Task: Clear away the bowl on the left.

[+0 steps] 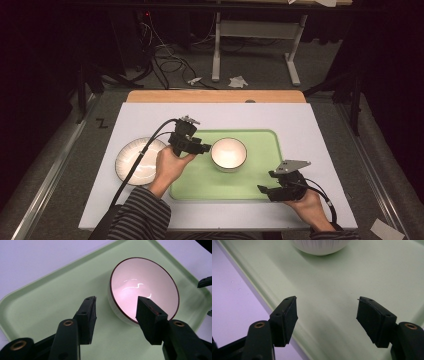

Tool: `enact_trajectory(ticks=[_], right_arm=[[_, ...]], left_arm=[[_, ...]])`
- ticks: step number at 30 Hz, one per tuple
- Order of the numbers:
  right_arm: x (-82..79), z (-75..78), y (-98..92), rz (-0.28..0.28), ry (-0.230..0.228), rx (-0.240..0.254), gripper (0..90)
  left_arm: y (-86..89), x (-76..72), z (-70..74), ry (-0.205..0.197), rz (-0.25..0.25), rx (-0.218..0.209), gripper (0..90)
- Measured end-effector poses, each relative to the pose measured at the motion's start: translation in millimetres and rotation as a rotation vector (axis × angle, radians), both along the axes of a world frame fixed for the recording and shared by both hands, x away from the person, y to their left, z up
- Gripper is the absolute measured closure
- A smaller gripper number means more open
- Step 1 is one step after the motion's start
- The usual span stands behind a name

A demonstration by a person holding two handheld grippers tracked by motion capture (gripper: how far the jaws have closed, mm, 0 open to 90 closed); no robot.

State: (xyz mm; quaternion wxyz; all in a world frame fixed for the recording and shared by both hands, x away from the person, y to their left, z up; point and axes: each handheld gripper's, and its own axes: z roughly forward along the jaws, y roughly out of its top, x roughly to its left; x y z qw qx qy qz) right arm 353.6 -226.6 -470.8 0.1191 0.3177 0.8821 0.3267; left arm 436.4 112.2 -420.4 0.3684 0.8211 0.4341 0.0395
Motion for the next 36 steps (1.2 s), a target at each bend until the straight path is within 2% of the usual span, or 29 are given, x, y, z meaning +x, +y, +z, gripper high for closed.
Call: enact_trajectory(ticks=[26,36], right_arm=[[-0.1,-1.0,1.4,0.008,0.005,-0.005,34.3],[0.1,-1.1,1.1,0.009,0.003,-0.009,34.3]], left_arm=[[18.4,-18.3,4.8,-0.02,0.009,-0.002,49.8],[29.2,-26.5,5.9,-0.027,0.022,-0.024,49.6]])
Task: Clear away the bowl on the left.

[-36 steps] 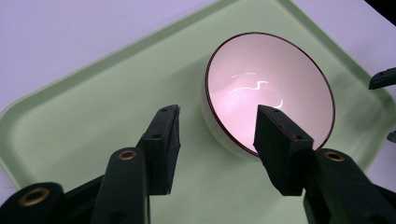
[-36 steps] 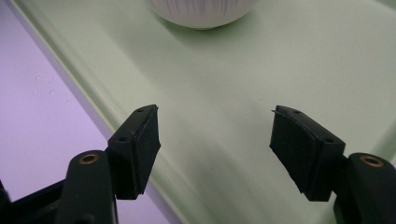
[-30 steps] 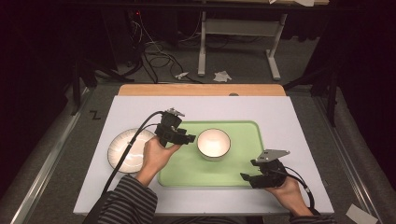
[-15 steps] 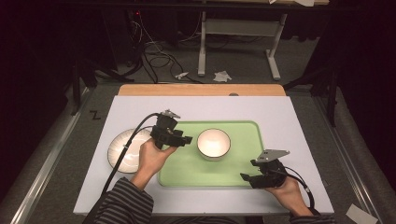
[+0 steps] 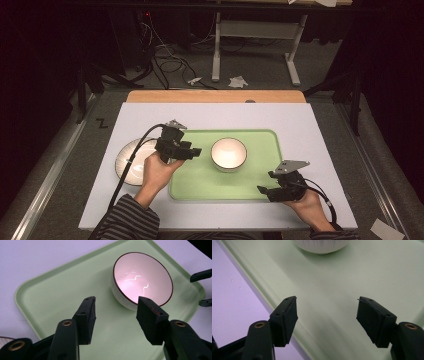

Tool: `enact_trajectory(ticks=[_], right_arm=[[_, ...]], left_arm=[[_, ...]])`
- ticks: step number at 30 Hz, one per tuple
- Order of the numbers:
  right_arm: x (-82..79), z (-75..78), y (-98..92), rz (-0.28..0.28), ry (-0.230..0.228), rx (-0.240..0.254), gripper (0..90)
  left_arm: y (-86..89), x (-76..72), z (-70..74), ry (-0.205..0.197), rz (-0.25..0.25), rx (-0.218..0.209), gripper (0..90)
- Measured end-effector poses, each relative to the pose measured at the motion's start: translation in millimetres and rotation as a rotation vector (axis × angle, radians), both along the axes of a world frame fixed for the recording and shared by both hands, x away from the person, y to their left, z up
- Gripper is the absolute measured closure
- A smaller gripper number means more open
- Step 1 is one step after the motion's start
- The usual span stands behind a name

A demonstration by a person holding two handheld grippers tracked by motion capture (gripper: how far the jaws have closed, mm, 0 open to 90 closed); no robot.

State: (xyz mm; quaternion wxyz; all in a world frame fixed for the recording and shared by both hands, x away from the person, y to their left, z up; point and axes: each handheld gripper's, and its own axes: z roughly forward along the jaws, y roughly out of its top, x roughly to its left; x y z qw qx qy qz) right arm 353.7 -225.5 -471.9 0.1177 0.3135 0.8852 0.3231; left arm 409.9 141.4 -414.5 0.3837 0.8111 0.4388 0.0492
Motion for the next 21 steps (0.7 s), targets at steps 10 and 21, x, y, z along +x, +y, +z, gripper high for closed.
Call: enact_trajectory(ticks=[10,21], right_arm=[[0.1,-0.1,0.1,0.001,0.001,0.001,34.3],[0.2,-0.1,0.1,0.0,0.001,0.002,34.3]], left_arm=[[9.7,-8.0,0.1,0.002,0.005,-0.009,49.2],[13.2,-20.0,4.3,-0.028,0.002,0.002,49.1]])
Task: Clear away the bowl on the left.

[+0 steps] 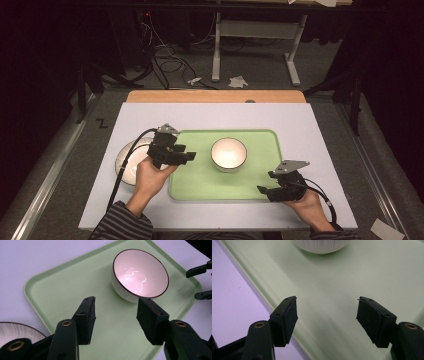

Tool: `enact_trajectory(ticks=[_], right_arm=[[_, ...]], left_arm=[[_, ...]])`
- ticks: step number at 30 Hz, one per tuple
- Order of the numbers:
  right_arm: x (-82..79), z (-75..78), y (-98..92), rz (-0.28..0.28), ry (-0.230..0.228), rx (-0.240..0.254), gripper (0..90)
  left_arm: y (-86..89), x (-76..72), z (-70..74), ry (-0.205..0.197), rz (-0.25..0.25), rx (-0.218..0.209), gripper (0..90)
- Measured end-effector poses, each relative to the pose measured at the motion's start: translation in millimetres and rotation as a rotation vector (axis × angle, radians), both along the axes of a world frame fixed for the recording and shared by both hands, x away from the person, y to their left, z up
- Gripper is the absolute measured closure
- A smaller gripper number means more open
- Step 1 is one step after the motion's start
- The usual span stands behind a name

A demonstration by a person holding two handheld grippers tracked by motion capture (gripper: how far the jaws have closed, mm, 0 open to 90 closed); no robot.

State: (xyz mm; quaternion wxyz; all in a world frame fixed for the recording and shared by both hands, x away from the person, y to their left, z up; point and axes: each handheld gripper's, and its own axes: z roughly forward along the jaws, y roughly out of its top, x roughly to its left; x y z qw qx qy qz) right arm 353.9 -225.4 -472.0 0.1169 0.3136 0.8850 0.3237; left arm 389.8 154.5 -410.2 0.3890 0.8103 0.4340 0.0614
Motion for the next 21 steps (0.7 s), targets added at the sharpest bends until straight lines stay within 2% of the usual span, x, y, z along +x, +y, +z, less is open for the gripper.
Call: enact_trajectory(ticks=[11,16,21], right_arm=[[0.0,0.3,-0.3,0.0,0.004,-0.002,34.3],[-0.3,0.2,0.3,-0.003,0.002,-0.002,34.3],[0.0,0.0,0.0,-0.001,0.0,-0.001,34.3]], left_arm=[[-3.9,-10.5,-1.3,-0.005,-0.031,0.007,49.0],[-5.3,-14.2,-4.6,0.006,-0.041,-0.003,48.8],[-7.9,-17.1,-9.0,0.015,-0.048,0.007,48.7]])
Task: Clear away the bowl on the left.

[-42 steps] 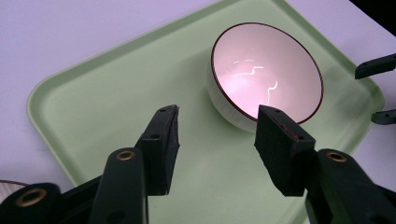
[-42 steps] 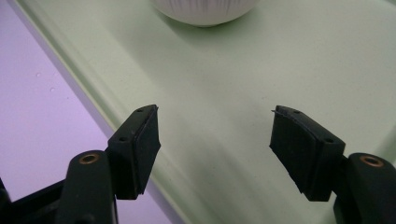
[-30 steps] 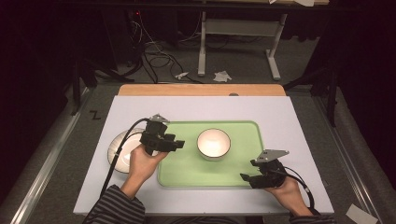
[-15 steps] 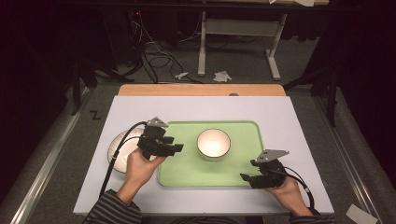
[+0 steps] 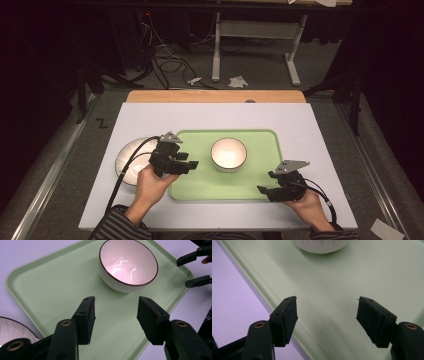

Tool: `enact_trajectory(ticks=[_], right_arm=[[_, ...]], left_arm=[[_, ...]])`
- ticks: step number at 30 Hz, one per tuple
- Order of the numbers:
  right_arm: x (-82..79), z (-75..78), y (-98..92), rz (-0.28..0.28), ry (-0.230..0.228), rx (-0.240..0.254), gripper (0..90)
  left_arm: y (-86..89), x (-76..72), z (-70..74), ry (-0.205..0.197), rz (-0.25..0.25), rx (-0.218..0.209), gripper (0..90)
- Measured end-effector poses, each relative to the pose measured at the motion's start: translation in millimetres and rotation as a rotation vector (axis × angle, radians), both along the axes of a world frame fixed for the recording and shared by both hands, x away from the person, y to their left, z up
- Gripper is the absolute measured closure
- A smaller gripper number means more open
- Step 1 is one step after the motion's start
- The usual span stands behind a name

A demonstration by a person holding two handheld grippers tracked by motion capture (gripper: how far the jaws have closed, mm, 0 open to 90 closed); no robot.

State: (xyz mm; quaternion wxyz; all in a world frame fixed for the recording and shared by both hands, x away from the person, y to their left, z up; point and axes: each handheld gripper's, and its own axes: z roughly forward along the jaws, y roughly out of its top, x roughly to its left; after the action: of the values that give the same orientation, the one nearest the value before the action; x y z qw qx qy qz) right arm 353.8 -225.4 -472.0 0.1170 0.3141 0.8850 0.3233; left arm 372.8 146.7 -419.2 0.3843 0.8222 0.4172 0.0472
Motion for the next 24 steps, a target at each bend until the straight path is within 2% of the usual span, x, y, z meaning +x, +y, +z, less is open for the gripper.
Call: enact_trajectory(ticks=[24], right_arm=[[-0.5,-0.1,0.7,-0.002,0.001,-0.005,34.3]], left_arm=[[-9.4,-4.9,-19.9,0.039,-0.021,0.017,48.6]])
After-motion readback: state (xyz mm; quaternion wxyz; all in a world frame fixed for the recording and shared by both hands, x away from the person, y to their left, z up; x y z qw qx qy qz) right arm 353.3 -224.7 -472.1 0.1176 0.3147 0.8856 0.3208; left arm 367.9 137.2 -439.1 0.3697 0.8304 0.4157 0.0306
